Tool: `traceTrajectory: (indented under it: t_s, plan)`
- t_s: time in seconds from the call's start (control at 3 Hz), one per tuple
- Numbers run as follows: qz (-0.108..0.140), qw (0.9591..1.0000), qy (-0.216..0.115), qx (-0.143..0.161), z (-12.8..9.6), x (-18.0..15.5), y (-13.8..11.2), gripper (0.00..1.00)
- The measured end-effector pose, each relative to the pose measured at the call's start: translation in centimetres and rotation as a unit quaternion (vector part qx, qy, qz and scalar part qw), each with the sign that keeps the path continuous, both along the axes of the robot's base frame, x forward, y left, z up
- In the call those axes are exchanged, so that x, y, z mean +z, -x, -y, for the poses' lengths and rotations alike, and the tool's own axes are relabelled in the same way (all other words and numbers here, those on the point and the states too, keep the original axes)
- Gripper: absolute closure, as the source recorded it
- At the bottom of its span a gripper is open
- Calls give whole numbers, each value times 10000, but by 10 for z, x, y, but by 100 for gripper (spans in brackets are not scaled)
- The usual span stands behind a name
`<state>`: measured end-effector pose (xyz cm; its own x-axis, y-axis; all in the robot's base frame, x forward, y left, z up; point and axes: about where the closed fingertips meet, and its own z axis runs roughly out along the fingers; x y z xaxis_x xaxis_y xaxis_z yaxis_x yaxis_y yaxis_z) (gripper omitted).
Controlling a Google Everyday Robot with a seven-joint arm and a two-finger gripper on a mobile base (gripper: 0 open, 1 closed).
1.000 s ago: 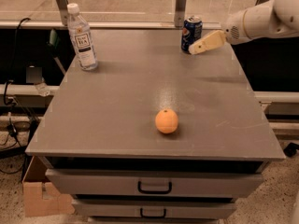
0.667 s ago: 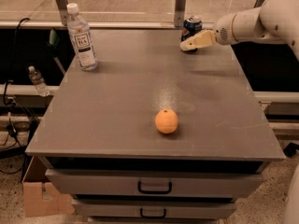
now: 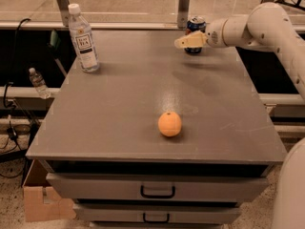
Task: Knock pepsi can over
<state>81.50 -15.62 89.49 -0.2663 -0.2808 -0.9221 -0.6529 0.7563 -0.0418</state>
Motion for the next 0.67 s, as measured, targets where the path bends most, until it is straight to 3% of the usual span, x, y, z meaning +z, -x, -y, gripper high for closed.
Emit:
traceTrajectory:
  t_s: [0.67]
  plan:
    - [-5,9998,48,-178,15,-5,-10,65]
